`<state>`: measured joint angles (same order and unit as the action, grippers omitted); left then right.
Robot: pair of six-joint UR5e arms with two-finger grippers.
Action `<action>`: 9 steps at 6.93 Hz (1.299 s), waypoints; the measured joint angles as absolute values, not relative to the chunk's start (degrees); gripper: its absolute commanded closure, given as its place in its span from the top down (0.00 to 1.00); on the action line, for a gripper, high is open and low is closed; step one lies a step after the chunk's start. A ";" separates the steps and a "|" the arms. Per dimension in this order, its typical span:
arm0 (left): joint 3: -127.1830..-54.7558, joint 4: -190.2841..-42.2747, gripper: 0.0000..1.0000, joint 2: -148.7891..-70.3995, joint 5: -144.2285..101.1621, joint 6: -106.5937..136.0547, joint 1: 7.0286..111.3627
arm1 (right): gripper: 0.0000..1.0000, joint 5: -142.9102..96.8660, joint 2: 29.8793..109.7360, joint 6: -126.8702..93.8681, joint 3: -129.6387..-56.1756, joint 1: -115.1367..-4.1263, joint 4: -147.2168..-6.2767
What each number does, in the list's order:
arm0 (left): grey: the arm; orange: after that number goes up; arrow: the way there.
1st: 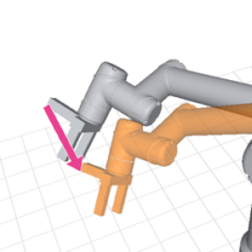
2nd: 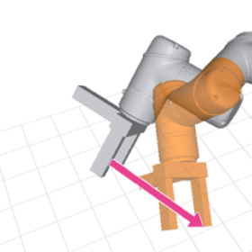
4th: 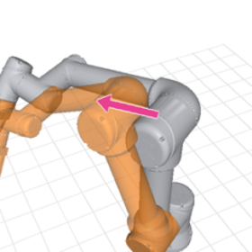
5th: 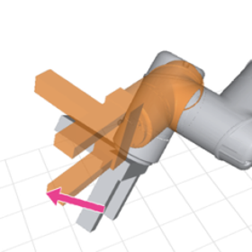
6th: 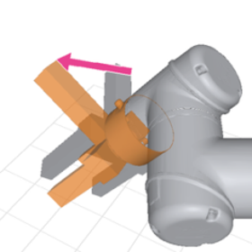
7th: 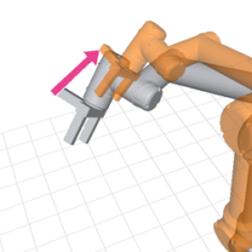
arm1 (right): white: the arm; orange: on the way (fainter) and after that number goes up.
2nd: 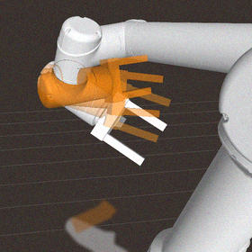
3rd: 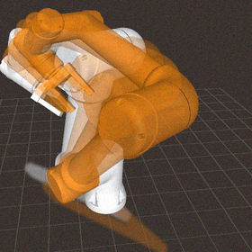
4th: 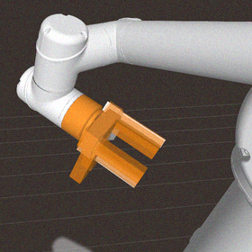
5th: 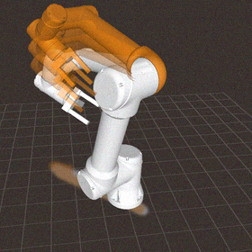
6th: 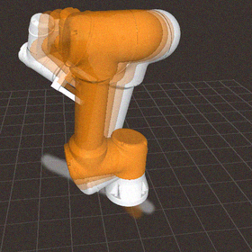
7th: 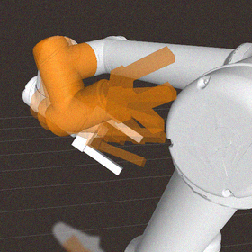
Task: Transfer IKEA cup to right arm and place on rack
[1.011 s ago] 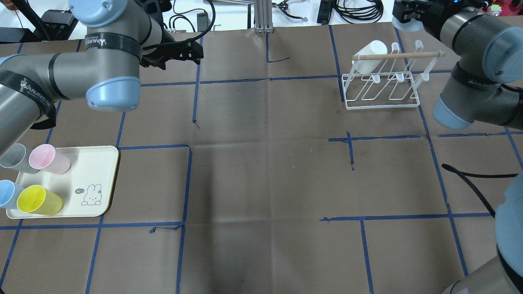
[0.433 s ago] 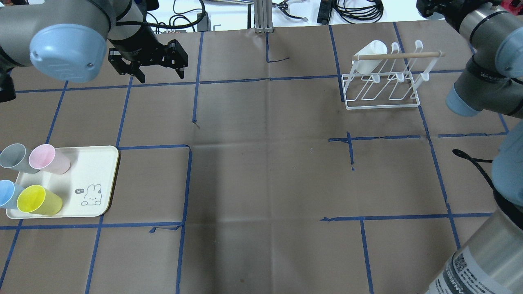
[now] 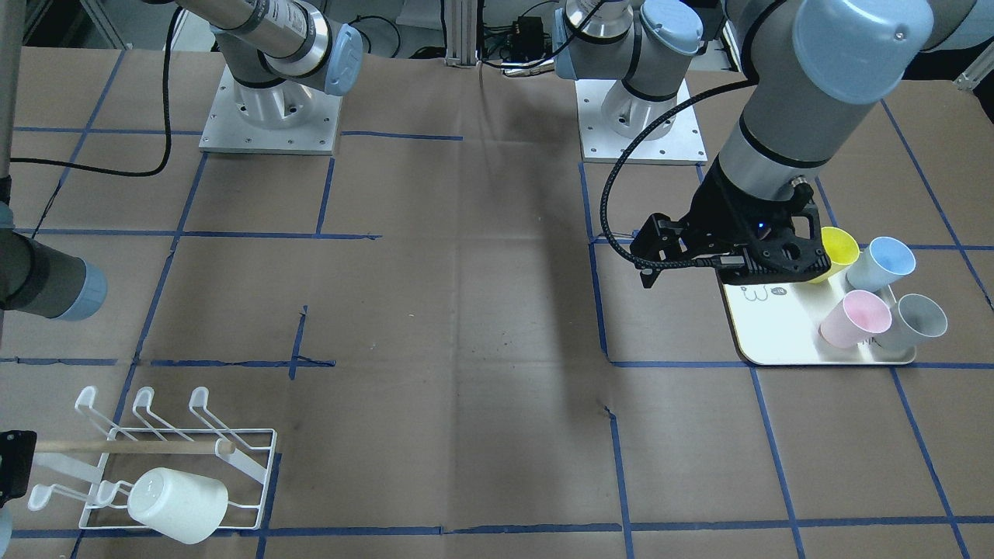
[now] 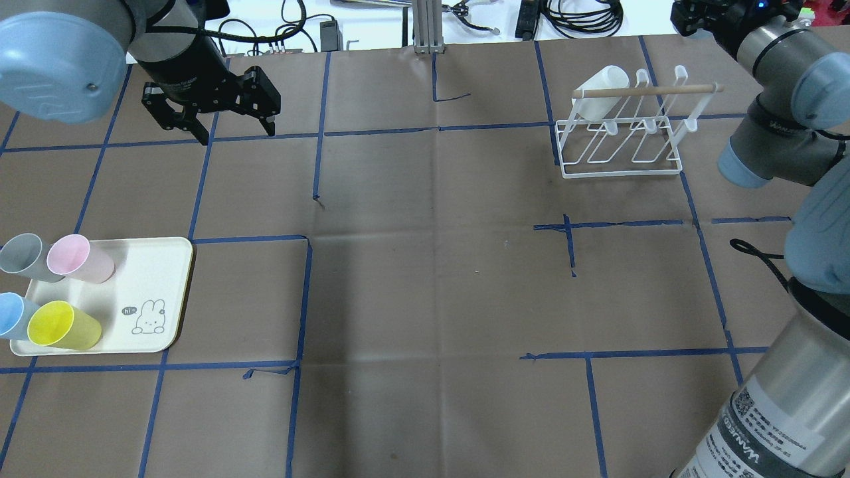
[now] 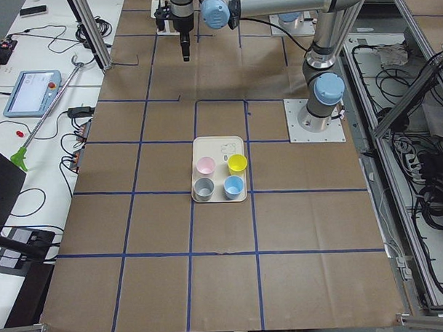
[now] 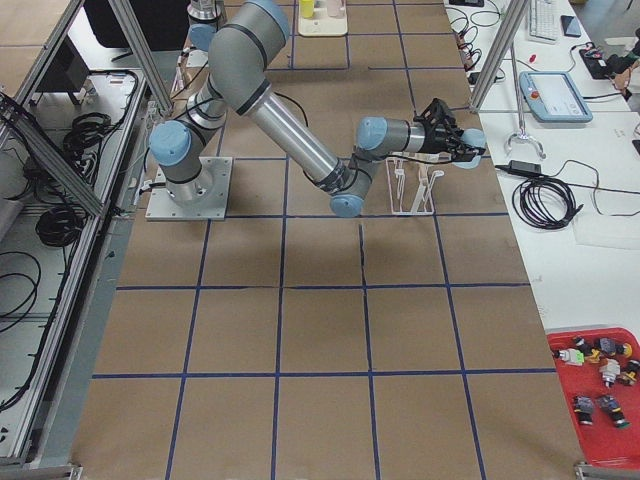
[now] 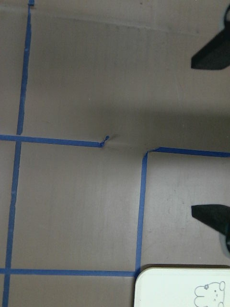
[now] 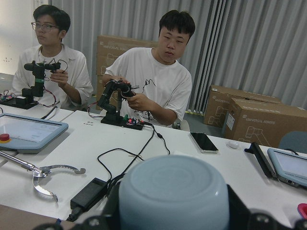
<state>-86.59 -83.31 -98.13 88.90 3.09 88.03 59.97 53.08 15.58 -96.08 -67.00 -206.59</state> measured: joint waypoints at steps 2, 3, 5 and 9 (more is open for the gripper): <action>-86.59 -84.21 0.99 -97.62 90.22 3.29 89.13 | 0.06 59.77 52.59 15.54 -98.35 -66.98 -206.94; -86.81 -84.32 0.99 -97.23 90.39 3.32 89.62 | 0.06 59.71 52.54 15.52 -99.47 -66.97 -207.05; -87.93 -84.37 0.99 -95.70 90.15 3.30 89.88 | 0.06 59.68 52.43 15.49 -100.60 -66.92 -207.14; -88.65 -84.18 0.99 -94.51 90.58 3.36 89.90 | 0.07 59.59 52.36 15.40 -102.07 -66.62 -207.14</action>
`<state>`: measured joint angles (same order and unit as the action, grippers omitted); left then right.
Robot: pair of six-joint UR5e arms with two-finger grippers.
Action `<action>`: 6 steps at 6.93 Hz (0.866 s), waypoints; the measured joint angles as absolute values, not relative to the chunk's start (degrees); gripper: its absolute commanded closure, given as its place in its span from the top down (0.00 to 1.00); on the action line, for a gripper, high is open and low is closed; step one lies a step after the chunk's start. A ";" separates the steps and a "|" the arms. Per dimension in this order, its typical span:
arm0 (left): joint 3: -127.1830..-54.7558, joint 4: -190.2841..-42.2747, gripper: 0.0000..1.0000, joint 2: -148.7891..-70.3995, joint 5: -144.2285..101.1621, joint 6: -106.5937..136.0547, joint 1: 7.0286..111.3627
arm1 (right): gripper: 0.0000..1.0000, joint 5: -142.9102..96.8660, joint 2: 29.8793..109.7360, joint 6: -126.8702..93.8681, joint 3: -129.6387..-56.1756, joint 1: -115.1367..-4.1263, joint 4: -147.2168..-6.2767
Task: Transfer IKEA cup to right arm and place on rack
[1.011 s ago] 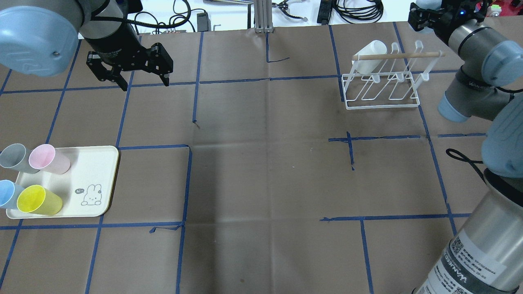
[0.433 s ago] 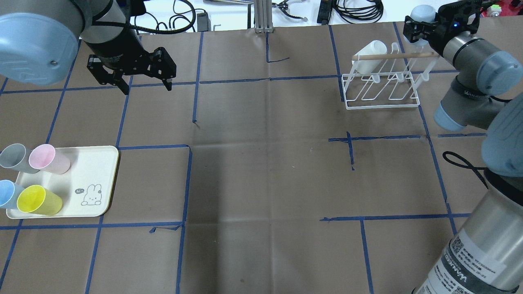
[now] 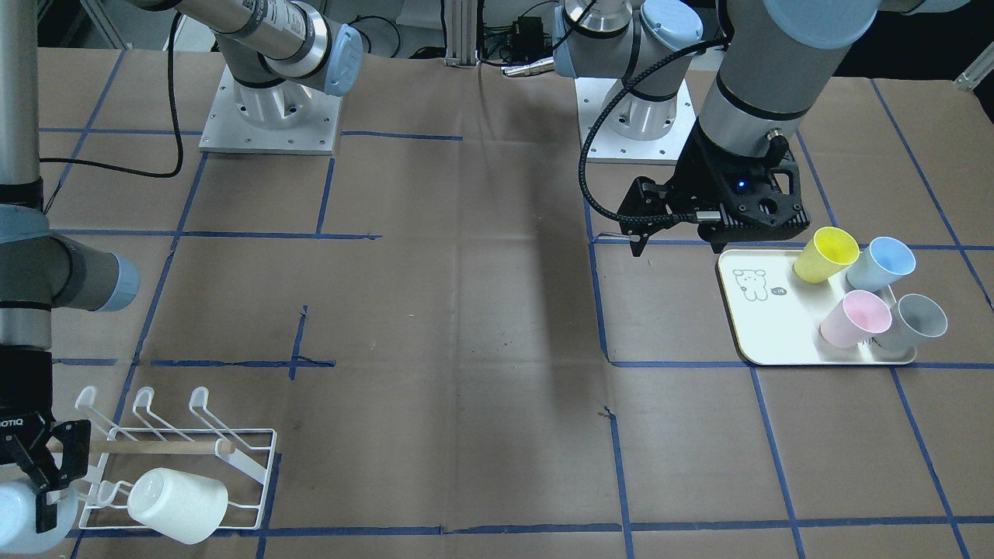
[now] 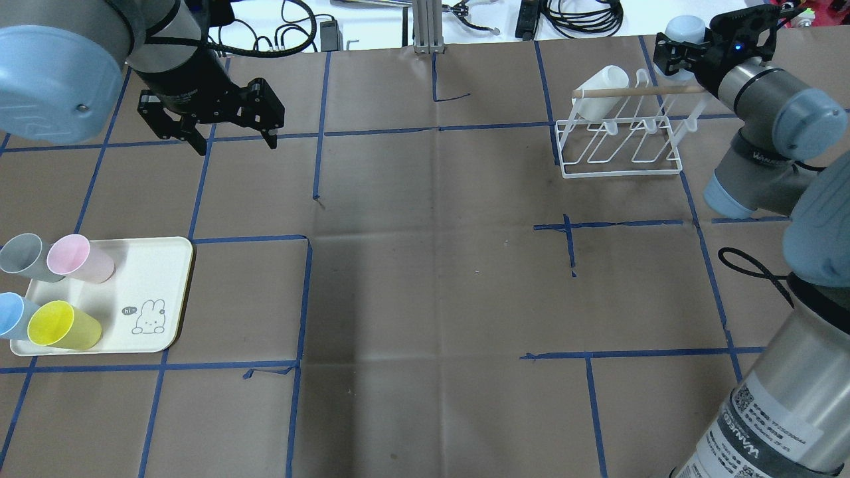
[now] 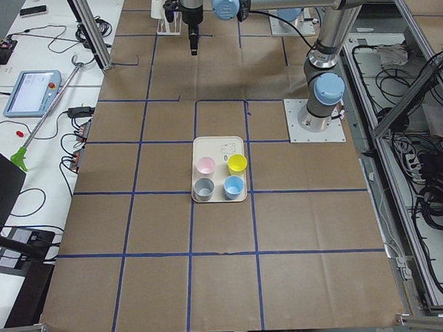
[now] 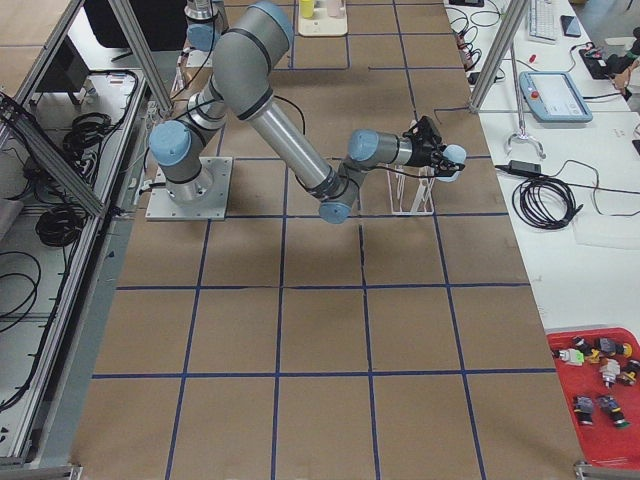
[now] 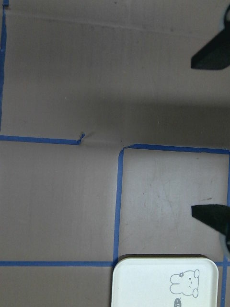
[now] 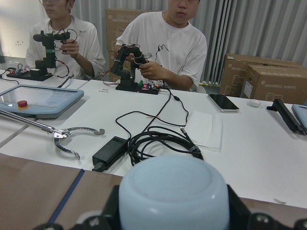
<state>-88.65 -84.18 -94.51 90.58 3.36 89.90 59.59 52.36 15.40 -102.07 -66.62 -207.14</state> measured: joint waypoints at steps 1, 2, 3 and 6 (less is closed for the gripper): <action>-88.70 -84.07 0.99 -94.39 90.66 3.45 89.83 | 0.20 59.19 52.29 15.39 -102.37 -66.29 -207.10; -88.74 -83.97 0.99 -94.34 90.74 3.51 89.70 | 0.85 58.65 52.20 15.38 -102.55 -66.11 -207.04; -88.76 -83.92 0.99 -94.32 90.79 3.52 89.57 | 0.99 58.36 52.13 15.34 -102.50 -66.05 -206.96; -88.77 -83.70 0.99 -94.31 90.87 3.35 89.42 | 1.00 58.11 52.00 13.20 -102.30 -66.01 -206.24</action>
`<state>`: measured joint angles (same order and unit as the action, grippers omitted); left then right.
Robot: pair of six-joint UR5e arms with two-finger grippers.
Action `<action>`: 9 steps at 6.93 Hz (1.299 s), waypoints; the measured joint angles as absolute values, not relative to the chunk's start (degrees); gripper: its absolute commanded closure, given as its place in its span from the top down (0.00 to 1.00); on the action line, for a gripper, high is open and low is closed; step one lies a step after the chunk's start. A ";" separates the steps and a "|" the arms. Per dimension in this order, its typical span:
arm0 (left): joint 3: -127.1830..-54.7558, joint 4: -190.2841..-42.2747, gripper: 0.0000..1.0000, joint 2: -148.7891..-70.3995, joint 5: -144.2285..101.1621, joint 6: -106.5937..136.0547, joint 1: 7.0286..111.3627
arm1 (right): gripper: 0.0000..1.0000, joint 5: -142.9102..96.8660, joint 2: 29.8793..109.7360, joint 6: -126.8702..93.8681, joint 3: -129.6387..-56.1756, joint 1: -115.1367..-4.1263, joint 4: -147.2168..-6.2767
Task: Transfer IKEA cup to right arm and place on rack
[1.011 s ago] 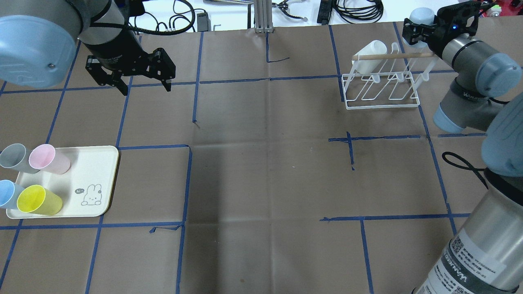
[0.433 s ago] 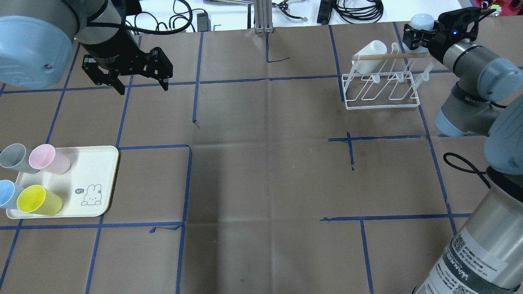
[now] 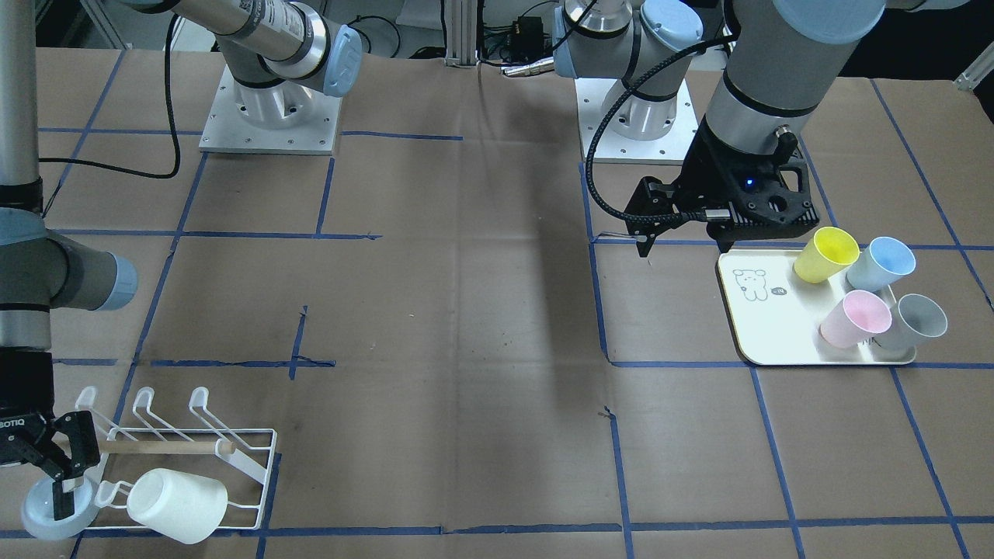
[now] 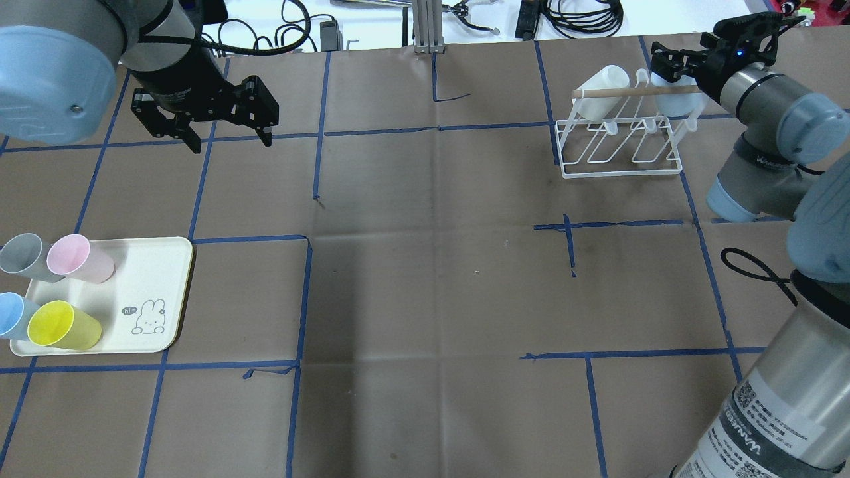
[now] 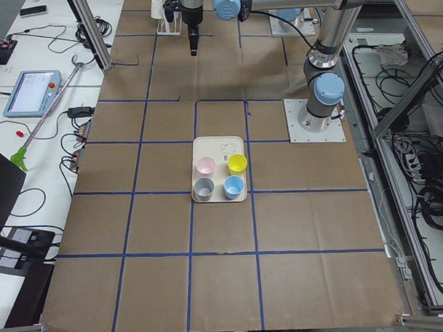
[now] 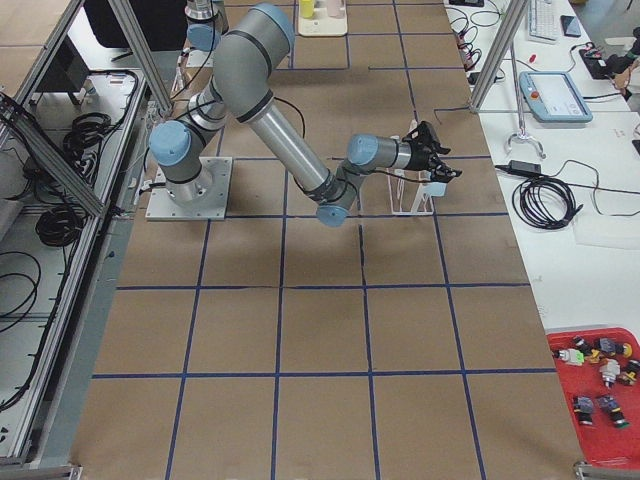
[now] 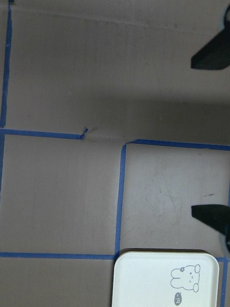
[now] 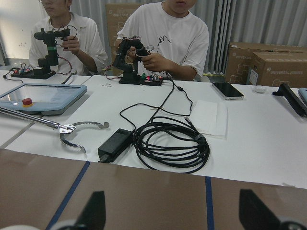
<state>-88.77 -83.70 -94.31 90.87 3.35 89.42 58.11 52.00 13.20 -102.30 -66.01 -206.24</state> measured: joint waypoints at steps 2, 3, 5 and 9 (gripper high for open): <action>-88.98 -83.67 0.99 -94.39 90.86 3.21 89.20 | 1.00 58.20 52.90 12.61 -101.89 -66.01 -206.05; -89.59 -83.61 0.99 -94.42 90.78 3.20 89.16 | 1.00 58.31 54.35 12.53 -101.66 -66.09 -205.94; -90.76 -83.29 0.99 -94.34 90.66 3.30 89.12 | 1.00 59.03 59.70 12.60 -101.62 -66.37 -200.41; -91.28 -83.17 0.99 -93.15 90.70 3.35 89.20 | 1.00 65.77 75.99 12.67 -101.96 -67.19 -161.86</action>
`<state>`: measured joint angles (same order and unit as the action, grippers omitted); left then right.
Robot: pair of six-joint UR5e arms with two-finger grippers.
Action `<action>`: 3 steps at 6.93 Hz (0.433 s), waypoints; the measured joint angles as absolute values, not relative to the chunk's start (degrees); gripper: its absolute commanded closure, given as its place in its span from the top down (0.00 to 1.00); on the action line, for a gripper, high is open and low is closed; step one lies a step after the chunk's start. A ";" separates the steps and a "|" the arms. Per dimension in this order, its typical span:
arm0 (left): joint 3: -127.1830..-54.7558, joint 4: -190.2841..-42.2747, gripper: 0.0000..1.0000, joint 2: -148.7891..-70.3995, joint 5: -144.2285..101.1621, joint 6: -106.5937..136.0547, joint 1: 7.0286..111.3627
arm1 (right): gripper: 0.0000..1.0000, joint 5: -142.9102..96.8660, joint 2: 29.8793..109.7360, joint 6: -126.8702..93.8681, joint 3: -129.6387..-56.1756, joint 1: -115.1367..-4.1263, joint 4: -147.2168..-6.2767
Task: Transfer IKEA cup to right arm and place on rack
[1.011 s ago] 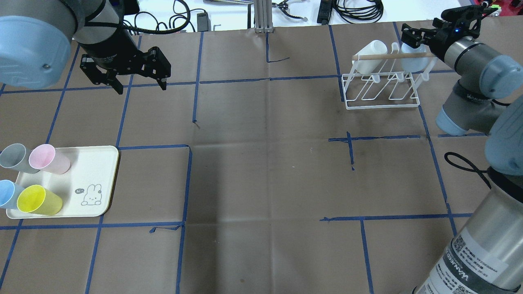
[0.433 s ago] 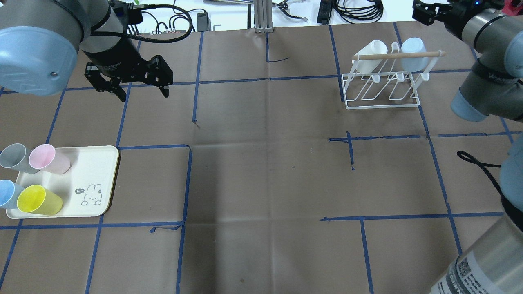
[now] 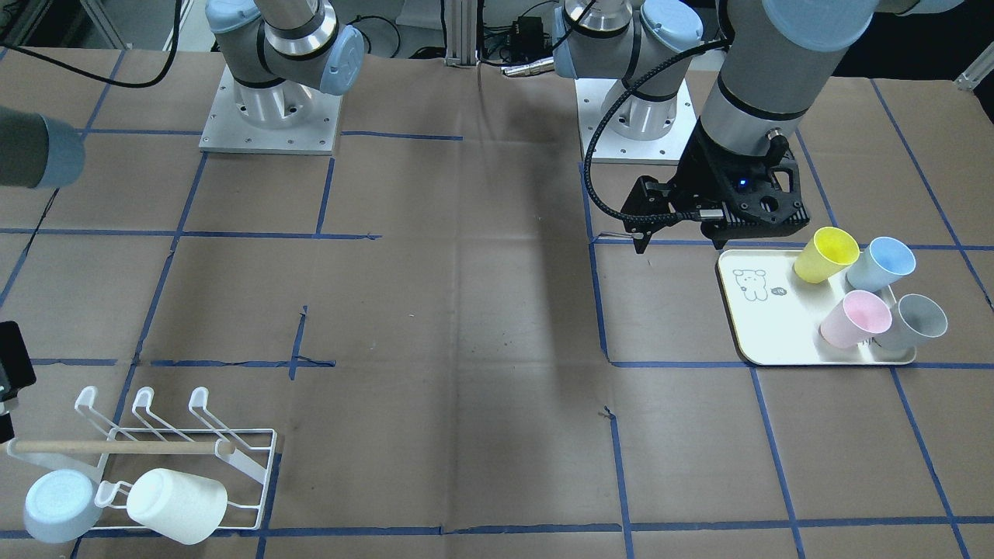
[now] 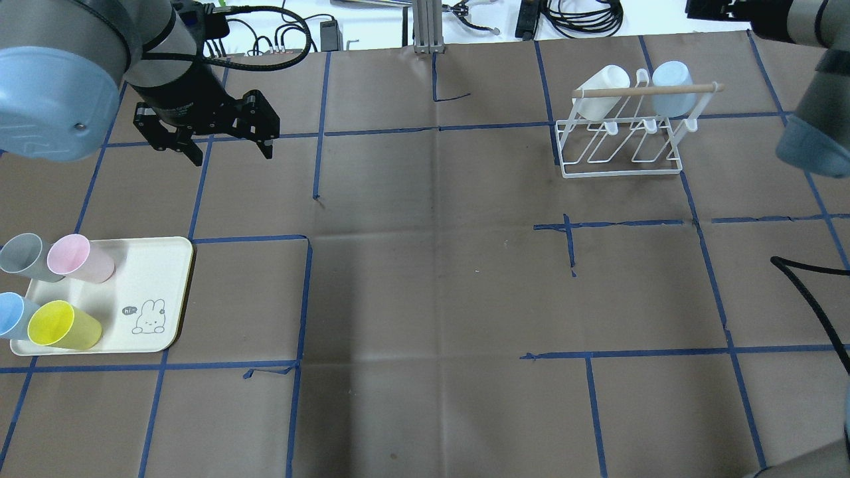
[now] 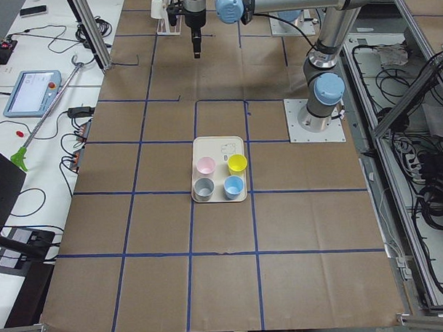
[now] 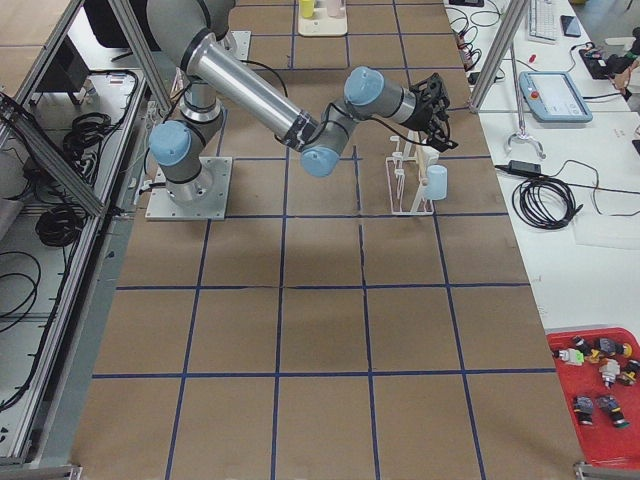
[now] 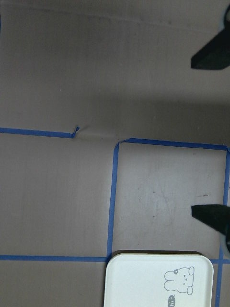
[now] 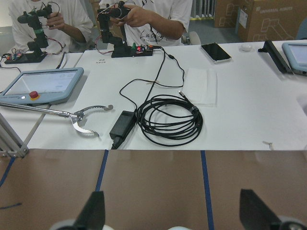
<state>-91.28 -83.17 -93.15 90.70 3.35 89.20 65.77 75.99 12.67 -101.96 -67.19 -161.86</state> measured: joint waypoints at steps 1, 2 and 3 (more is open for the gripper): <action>-91.30 -83.15 0.99 -93.17 90.70 3.34 89.21 | 1.00 67.74 79.03 12.66 -101.80 -67.97 -150.34; -91.31 -83.15 0.99 -93.27 90.70 3.34 89.21 | 1.00 69.46 81.77 12.68 -101.51 -69.12 -137.59; -91.31 -83.14 0.99 -93.38 90.70 3.34 89.21 | 1.00 70.32 84.19 12.70 -101.30 -70.59 -126.79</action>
